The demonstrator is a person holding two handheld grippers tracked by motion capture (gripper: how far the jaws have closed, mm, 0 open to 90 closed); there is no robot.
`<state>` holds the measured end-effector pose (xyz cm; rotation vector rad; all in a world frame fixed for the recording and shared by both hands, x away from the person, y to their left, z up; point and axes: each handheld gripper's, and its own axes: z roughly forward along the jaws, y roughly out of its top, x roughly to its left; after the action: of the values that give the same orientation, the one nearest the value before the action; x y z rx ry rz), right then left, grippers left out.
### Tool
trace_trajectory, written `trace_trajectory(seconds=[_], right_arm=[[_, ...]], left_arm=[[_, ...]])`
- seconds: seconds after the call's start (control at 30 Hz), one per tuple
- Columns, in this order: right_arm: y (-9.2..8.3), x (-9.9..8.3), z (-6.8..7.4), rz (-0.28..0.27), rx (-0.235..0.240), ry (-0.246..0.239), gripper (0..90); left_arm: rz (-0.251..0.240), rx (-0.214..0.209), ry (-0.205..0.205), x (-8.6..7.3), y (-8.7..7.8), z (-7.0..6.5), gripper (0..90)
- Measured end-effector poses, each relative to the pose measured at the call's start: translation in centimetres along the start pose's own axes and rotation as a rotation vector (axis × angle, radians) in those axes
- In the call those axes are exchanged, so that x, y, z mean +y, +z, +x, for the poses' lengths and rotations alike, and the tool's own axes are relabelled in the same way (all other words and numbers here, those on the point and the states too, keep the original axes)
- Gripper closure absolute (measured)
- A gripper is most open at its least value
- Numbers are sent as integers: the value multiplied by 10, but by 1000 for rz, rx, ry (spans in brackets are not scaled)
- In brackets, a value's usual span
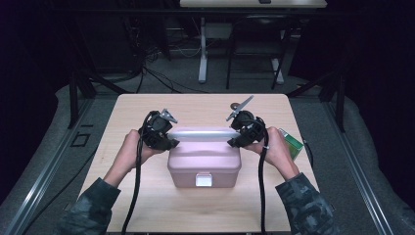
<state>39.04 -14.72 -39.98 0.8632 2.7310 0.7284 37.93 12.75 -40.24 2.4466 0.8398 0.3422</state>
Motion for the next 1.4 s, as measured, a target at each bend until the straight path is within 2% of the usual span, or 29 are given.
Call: trace_trajectory(seconds=[0.3, 0.43, 0.53, 0.57, 0.6, 0.63, 0.67, 0.7, 0.73, 0.83, 0.87, 0.9, 0.93, 0.97, 1.0, 1.03, 1.07, 1.17, 1.23, 1.3, 1.33, 1.4], right_arm=[[-6, -11, -3, -13, -7, 20, 719], [-7, -14, -4, -21, -6, 28, 719], [-7, -14, -3, -11, -8, 20, 720], [-7, -13, -3, -11, -8, 17, 721], [-7, -13, -3, -10, -9, 14, 721], [-7, -13, -3, -10, -9, 14, 721], [-7, -13, -3, -10, -9, 14, 721], [-7, -13, -3, -9, -10, 12, 721], [-7, -13, -3, -11, -11, 14, 720], [-7, -13, -3, -10, -12, 15, 719], [-7, -13, -3, -9, -13, 15, 719], [-7, -13, -3, -9, -13, 15, 719], [-7, -13, -3, -8, -14, 15, 719], [-7, -13, -3, -8, -14, 15, 719], [-7, -12, -3, -7, -14, 17, 719], [-7, -12, -3, -7, -14, 17, 719], [-7, -12, -3, -1, -13, 21, 720], [-6, -11, -3, 0, -14, 22, 721], [-6, -12, -3, 2, -16, 22, 720], [-7, -12, -2, 5, -19, 19, 719], [-6, -12, -2, -6, -20, 22, 719], [-6, -13, -2, -9, -17, 26, 718]], left_arm=[[-6, -12, 10, 6, 4, -8, 706], [23, -20, 33, 9, 4, -8, 690], [35, -26, 29, 10, 0, -6, 587], [22, -19, 18, 9, -3, -5, 587], [1, 0, -11, 6, -9, -2, 477], [1, 0, -11, 6, -9, -2, 422], [-8, 7, -20, 3, -13, -1, 422], [-22, 20, -37, -2, -19, 1, 347], [-30, 22, -47, -5, -23, 3, 315], [-39, 39, -54, -11, -29, 5, 241], [-32, 73, -55, -18, -32, 8, 221], [-32, 73, -55, -18, -32, 8, 195], [-29, 88, -66, -27, -35, 12, 174], [-29, 88, -66, -27, -35, 12, 160], [-35, 100, -93, -36, -35, 17, 150], [-35, 100, -93, -36, -35, 17, 141], [-24, 109, -113, -45, -33, 22, 127], [6, 126, -163, -60, -24, 29, 46], [12, 136, -177, -62, -21, 30, 25], [75, 153, -169, -63, -15, 31, 13], [54, 161, -200, -67, -17, 32, 2], [55, 166, -207, -69, -16, 31, 3]])
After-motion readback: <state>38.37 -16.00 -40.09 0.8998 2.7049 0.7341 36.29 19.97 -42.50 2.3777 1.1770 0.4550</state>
